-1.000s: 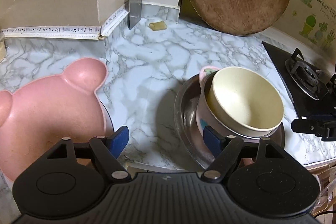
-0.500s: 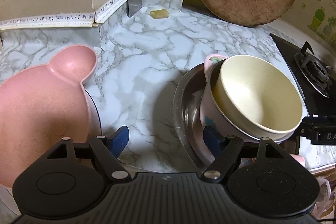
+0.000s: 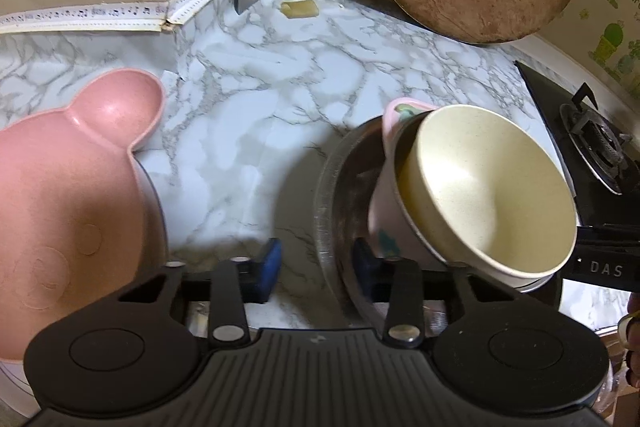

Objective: Organize plates and bowls
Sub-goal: 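Close both tools on the steel bowl rim, then lift and carry the stacked steel bowl with both tools toward the pink bowl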

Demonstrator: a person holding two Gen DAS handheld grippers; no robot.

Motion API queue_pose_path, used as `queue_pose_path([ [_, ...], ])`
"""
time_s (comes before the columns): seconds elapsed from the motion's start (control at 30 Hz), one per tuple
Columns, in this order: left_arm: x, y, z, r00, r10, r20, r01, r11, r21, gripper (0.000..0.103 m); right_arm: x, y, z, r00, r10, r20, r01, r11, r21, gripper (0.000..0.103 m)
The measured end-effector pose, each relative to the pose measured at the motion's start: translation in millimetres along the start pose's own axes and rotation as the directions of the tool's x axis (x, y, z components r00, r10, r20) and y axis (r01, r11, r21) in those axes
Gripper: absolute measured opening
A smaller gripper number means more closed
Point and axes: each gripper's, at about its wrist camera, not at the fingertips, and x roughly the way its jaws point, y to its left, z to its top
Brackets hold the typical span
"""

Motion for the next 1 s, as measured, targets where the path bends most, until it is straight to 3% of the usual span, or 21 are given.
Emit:
queue_pose_path([
  [0.1, 0, -3, 0, 1.000, -0.014, -0.002, 0.014, 1.000, 0.005, 0.021, 1, 1, 1, 1.000, 0.004, -0.004, -0.004, 1.000, -0.005, 0.036],
  [0.33, 0, -8, 1, 1.000, -0.008, -0.001, 0.008, 1.000, 0.018, 0.018, 0, 8, 2, 1.000, 0.017, -0.001, -0.017, 0.999, -0.036, 0.016],
  [1.0, -13, -2, 3, 0.999, 0.028, 0.020, -0.029, 0.999, 0.026, 0.016, -8, 19, 3, 0.999, 0.022, 0.024, -0.020, 0.996, -0.090, 0.016],
])
